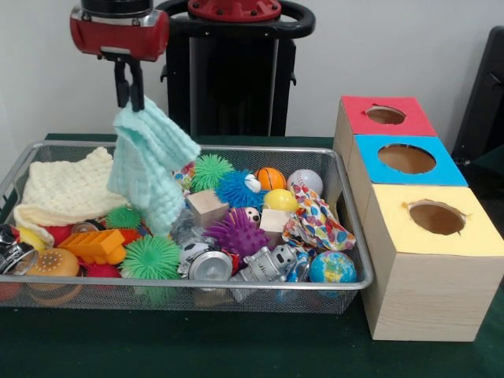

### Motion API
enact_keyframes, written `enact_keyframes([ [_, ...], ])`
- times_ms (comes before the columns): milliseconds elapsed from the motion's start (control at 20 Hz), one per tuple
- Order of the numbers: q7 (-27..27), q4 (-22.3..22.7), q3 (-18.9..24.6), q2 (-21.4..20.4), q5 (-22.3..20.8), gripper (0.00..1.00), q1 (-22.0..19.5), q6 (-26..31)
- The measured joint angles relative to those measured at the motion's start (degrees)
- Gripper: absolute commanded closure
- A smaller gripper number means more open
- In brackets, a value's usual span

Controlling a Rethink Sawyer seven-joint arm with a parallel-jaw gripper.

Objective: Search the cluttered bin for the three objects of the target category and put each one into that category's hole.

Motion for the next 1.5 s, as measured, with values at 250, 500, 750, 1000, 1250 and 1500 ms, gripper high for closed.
enact_keyframes([
  [250,-0.01,-2.11,1.77,0.29,-1.22,1.0,-2.64,1.7],
  [500,-0.06,-4.0,3.42,0.35,-2.59,1.0,-4.82,3.5],
  [750,-0.06,-6.19,5.29,0.55,-4.02,1.0,-7.22,5.38],
  [1000,-0.33,-7.75,6.91,1.07,-5.12,1.0,-8.91,6.4],
  [1250,-1.19,-8.74,7.98,1.79,-6.04,1.0,-10.02,6.84],
  [1500,-1.34,-8.92,8.68,2.08,-7.53,1.0,-10.31,6.84],
])
